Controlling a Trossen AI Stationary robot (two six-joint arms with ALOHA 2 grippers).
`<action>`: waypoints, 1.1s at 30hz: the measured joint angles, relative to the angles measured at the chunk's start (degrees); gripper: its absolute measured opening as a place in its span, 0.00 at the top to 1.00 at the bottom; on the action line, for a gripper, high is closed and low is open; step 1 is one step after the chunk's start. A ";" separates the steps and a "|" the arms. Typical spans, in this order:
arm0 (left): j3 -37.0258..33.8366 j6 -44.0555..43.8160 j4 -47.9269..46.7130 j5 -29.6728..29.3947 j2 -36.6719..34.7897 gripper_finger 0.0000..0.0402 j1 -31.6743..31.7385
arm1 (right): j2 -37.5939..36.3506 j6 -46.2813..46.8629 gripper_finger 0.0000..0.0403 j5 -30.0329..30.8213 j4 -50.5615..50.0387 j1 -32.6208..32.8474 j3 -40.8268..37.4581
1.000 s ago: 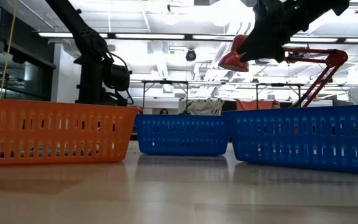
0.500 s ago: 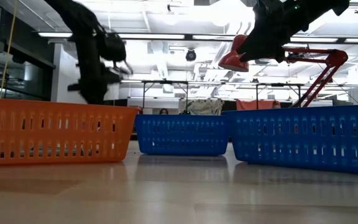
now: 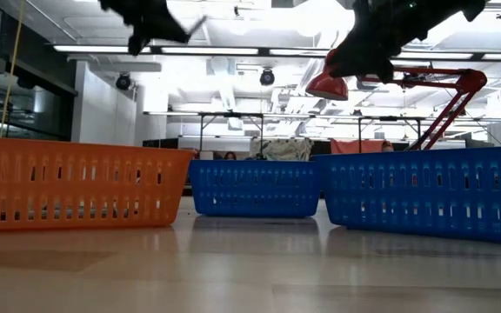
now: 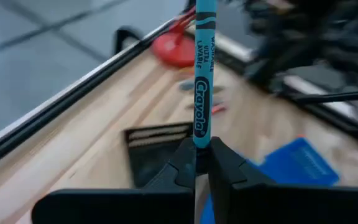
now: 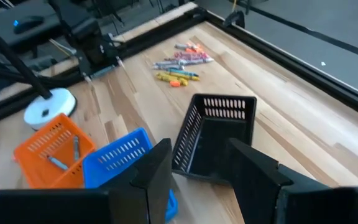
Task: Sort crayons
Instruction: Put the blue/green crayon into the orange bin
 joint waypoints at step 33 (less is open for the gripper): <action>4.08 -2.95 -25.99 15.41 28.38 1.00 -29.73 | 0.00 -0.54 0.63 -0.51 -1.09 0.00 0.00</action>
